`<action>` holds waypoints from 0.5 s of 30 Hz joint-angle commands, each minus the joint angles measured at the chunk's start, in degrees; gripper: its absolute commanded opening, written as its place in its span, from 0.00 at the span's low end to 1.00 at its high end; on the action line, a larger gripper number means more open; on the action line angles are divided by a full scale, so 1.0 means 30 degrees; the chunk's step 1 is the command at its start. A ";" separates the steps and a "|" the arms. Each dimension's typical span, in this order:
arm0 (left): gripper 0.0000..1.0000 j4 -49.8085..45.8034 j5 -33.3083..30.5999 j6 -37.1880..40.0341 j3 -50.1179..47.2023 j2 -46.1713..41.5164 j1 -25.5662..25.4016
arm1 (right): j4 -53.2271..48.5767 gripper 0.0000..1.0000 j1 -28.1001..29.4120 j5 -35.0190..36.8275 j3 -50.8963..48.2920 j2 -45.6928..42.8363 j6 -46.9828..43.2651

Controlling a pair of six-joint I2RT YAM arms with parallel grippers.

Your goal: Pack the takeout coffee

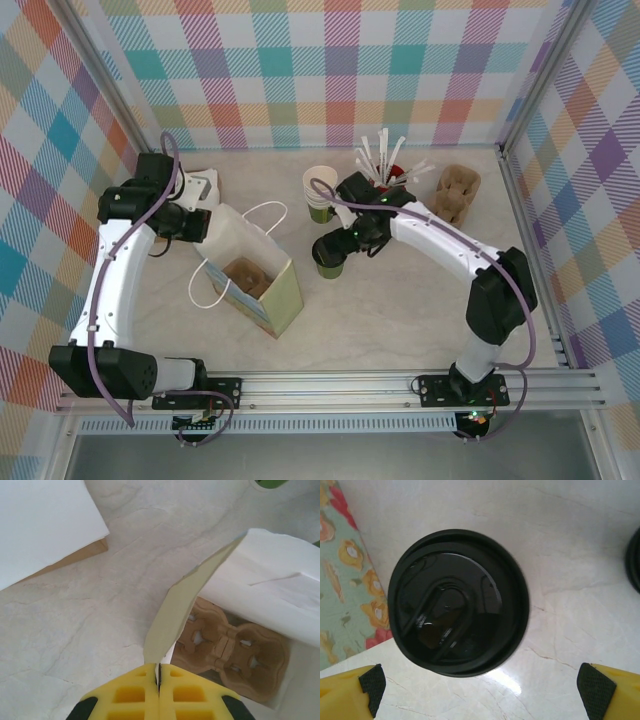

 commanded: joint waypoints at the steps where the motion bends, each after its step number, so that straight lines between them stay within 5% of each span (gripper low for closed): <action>1: 0.00 -0.0202 -0.0422 -0.0837 -0.0114 -0.0018 0.0480 | -0.1156 1.00 0.0431 0.0015 0.0963 0.0544 -0.0043; 15: 0.00 0.0291 -0.0103 -0.0773 -0.0572 -0.0272 0.0638 | -0.2074 1.00 0.0881 0.0149 0.2336 0.2609 0.0099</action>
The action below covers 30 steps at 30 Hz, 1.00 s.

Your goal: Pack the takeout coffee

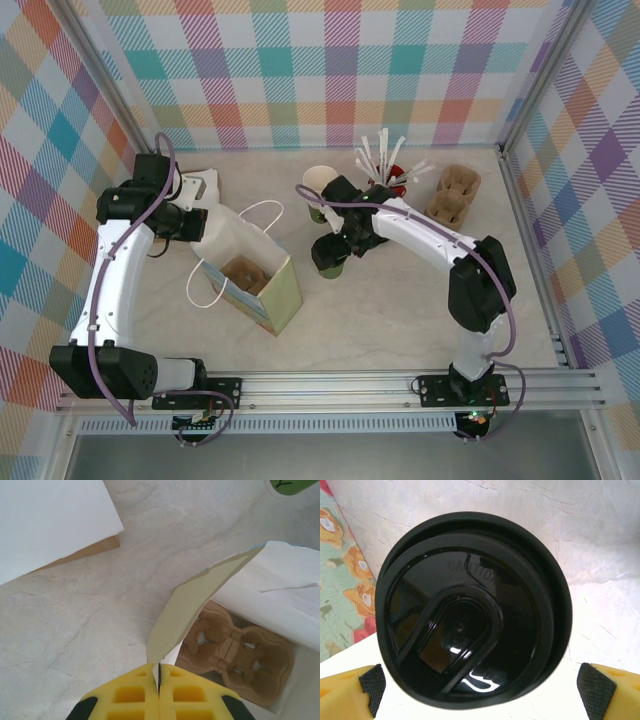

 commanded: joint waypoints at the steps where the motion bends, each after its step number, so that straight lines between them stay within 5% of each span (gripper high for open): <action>1: 0.00 0.0005 0.0231 -0.0249 -0.0320 -0.0263 0.0325 | -0.0486 1.00 0.0266 -0.0174 0.0673 0.0348 0.0026; 20: 0.00 0.0136 0.0592 -0.0275 -0.0365 -0.0559 0.0325 | -0.0195 1.00 0.0627 0.1196 0.2709 0.3116 -0.0911; 30: 0.00 0.0416 0.1045 -0.0467 -0.0388 -0.0581 0.0325 | -0.0716 0.84 0.0654 0.1291 0.2616 0.2857 -0.1022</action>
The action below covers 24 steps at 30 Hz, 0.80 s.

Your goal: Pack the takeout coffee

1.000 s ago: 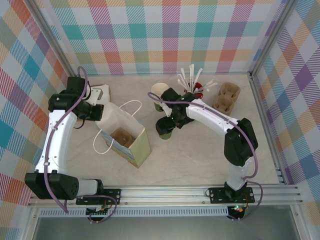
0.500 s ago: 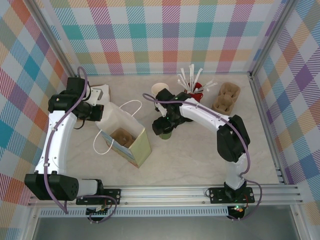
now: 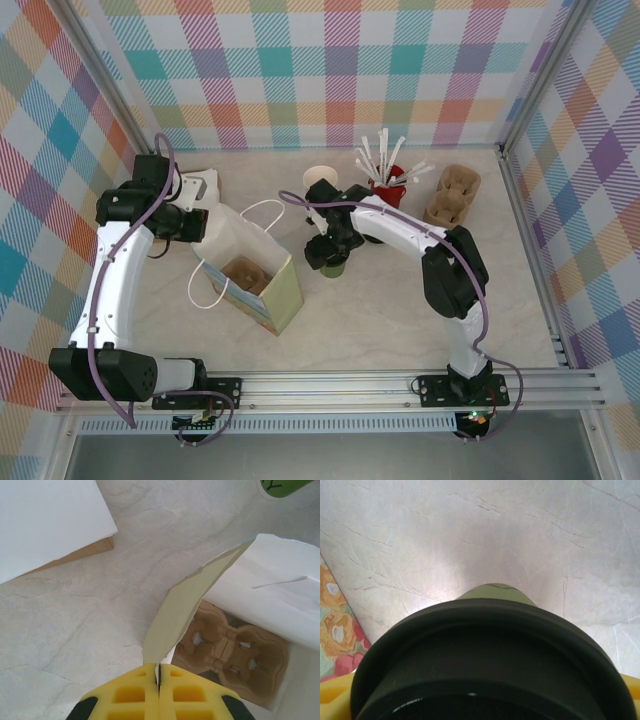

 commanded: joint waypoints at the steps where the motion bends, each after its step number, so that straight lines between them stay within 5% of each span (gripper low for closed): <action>1: 0.00 0.0411 0.0783 -0.0504 -0.0313 -0.0417 0.0318 | -0.0651 0.84 0.0126 0.0103 0.0230 -0.0481 -0.0073; 13: 0.00 0.1283 0.3431 -0.2328 0.0002 -0.0135 -0.0228 | -0.0884 0.83 -0.1638 0.0034 -0.2203 -0.4589 0.0372; 24: 0.00 0.1205 0.2680 -0.3896 0.2656 0.2567 -0.4028 | -0.1947 0.83 -0.6405 -0.0394 -0.3842 -0.9439 -0.0136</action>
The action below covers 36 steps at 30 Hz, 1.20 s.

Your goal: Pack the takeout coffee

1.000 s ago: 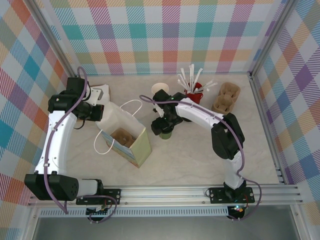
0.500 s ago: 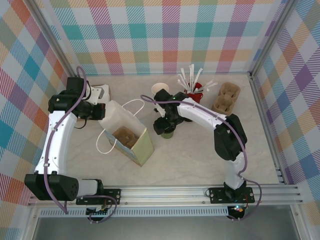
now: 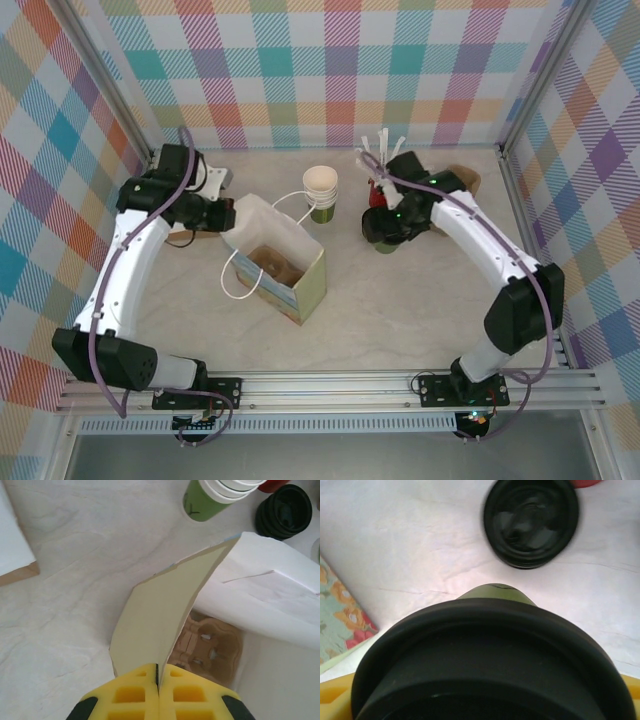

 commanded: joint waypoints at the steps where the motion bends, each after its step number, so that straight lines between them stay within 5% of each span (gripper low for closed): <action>1: 0.00 0.0319 0.0012 -0.1042 0.1456 0.1288 -0.1127 | -0.0990 0.83 -0.0636 -0.0437 0.0090 -0.1570 -0.0141; 18: 0.00 -0.0520 0.0888 -0.1733 0.9689 0.9408 -0.5087 | -0.3701 0.83 -0.2107 -0.0304 0.1503 -0.4797 0.0013; 36: 0.00 0.0032 0.1239 -0.1892 1.0110 1.0325 -0.5417 | -0.7882 0.82 -0.0216 -0.1411 1.0474 -0.2649 0.0991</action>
